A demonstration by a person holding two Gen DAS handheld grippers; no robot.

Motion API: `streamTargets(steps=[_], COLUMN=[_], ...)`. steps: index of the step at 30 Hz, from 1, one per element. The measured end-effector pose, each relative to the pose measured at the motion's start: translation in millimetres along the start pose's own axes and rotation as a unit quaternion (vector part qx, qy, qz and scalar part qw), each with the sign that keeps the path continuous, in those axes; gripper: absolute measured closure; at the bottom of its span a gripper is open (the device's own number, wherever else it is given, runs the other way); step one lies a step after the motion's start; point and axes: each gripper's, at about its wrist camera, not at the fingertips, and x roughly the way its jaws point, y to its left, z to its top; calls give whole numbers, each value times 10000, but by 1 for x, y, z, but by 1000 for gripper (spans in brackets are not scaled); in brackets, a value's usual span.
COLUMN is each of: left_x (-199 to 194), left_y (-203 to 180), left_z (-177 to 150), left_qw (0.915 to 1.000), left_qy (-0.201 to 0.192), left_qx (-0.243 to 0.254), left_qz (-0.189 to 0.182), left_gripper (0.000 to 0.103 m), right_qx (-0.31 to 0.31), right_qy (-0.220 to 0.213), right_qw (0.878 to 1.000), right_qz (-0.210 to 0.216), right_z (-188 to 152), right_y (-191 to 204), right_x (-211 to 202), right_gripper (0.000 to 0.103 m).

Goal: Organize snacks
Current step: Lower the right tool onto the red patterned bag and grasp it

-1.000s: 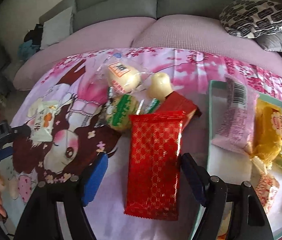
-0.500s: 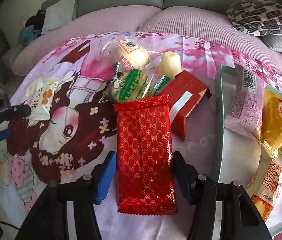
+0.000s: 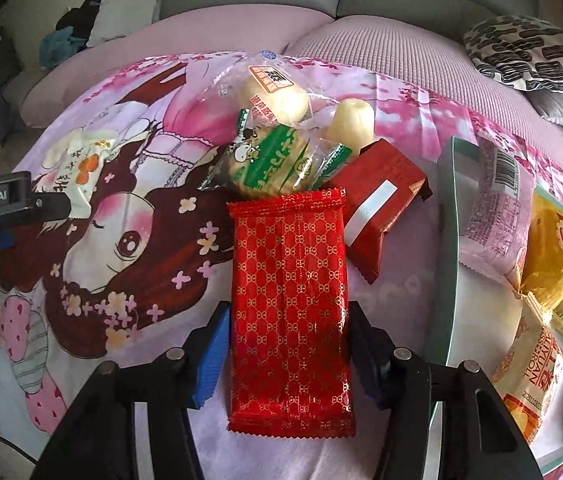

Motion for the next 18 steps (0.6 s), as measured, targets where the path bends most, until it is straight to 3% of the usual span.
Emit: streamTargets(steps=[6,11,18], left_x=[2,4,4], left_y=[-4,-7,-9], left_z=[1,2,2], left_qw=[9999,9998,9997], left_qy=[12,15,11], left_qx=[101,161,205], left_qz=[90,129,128], left_gripper=[5,5,5], right_qx=[-44,64,152], right_qy=[-30,-54,-85], right_qw=[10000,10000,9998], right_qz=[-36,23,118], right_z=[-1,0,2], right_y=[1,-3,-7], right_x=[0,-3,-4], right_gripper=[45,54,55])
